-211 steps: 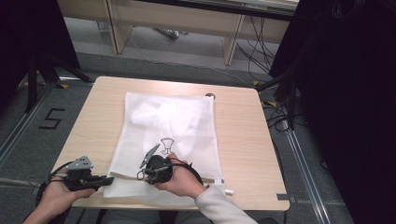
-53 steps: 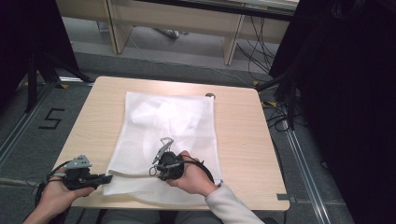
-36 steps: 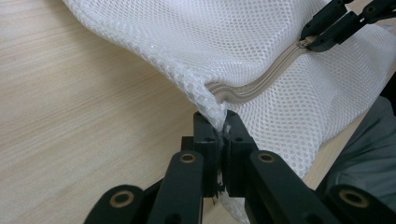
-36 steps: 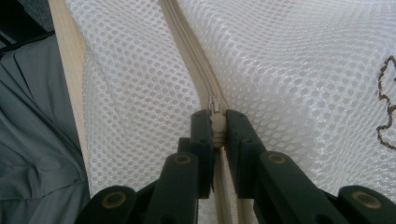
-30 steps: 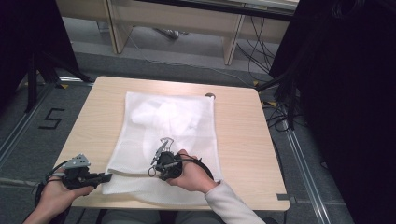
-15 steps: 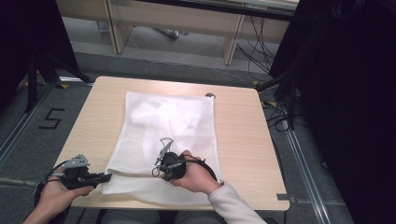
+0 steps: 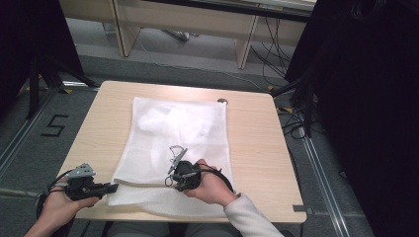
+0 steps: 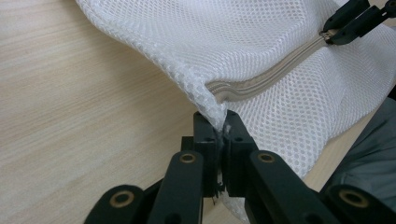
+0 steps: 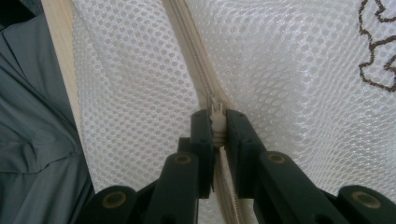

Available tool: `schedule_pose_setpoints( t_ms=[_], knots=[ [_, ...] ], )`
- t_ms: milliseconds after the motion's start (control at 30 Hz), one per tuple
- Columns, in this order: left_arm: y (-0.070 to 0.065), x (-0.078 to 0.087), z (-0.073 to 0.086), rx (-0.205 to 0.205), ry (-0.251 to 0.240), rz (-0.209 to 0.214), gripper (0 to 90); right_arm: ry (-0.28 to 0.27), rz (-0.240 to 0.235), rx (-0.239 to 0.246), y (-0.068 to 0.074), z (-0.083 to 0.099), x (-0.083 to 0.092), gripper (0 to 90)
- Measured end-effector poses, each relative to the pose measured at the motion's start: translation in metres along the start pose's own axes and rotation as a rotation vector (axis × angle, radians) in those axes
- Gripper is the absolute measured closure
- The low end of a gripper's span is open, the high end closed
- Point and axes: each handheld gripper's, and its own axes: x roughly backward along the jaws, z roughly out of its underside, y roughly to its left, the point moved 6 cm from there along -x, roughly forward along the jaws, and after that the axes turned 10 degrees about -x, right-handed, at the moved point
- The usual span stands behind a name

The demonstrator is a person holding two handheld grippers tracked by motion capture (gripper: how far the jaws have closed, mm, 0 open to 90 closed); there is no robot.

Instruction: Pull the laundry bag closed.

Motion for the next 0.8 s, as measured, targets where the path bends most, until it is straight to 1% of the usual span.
schedule_pose_setpoints(
  t_ms=[33,67,100,133,167,267,333,400,500,533,567,600,633,700,733,767,800],
  knots=[
    [0.0001,0.0001,0.0001,0.001,0.003,0.002,85.8,0.002,0.006,0.0,-0.0001,0.0002,0.0003,82.5],
    [0.0003,0.0002,0.0003,0.003,0.003,0.001,85.8,0.009,0.011,-0.013,-0.0002,0.0009,0.0006,82.5],
    [0.0003,0.0,0.0003,0.005,0.0,0.0,85.8,0.001,0.002,0.006,-0.0012,0.0008,0.0001,82.5],
    [0.0003,0.0001,0.0003,0.003,0.002,0.001,85.8,0.002,0.0,0.0,-0.0015,0.0014,0.0002,82.5],
    [0.0002,0.0,0.0003,0.003,0.002,0.001,85.8,0.004,0.009,-0.015,-0.0014,0.0021,0.0007,82.5],
    [0.0002,0.0001,0.0002,0.003,0.002,0.001,85.8,0.001,0.006,-0.014,-0.001,0.0025,0.0017,82.5],
    [0.0001,0.0001,0.0002,0.004,0.002,0.0,85.8,-0.001,0.003,0.0,-0.0013,0.0023,0.0019,82.5],
    [0.0003,0.0001,0.0003,0.004,0.002,0.004,85.8,0.006,0.011,-0.011,-0.002,0.0033,0.0033,82.5],
    [0.0003,-0.0002,0.0002,0.008,-0.001,-0.001,85.8,0.007,0.008,-0.02,-0.0042,0.0059,0.0045,82.5],
    [0.0003,-0.0002,0.0002,0.007,-0.001,-0.002,85.8,0.016,0.013,-0.044,-0.0037,0.0074,0.0056,82.5],
    [0.0002,-0.0004,0.0002,0.006,-0.001,-0.003,85.8,0.016,0.024,-0.042,-0.0048,0.0081,0.0057,82.5],
    [0.0002,-0.0004,0.0002,0.007,-0.001,-0.004,85.8,0.004,0.024,-0.002,-0.007,0.0074,0.0051,82.5],
    [0.0002,-0.0003,0.0002,0.007,-0.001,-0.003,85.8,0.004,0.011,-0.022,-0.0045,0.0077,0.0054,82.5],
    [0.0003,0.0,0.0003,0.005,0.002,-0.002,85.8,0.001,0.007,-0.009,-0.0051,0.0077,0.0057,82.5],
    [0.0002,-0.0001,0.0002,0.007,0.0,-0.003,85.8,0.007,0.014,-0.022,-0.0051,0.0085,0.0062,82.5],
    [0.0003,-0.0003,0.0004,0.008,0.0,-0.003,85.8,0.003,0.006,-0.007,-0.0057,0.0081,0.006,82.5],
    [0.0008,0.0,0.0007,0.002,0.005,-0.005,85.8,0.005,0.01,-0.011,-0.0059,0.009,0.0062,82.5]
  ],
)
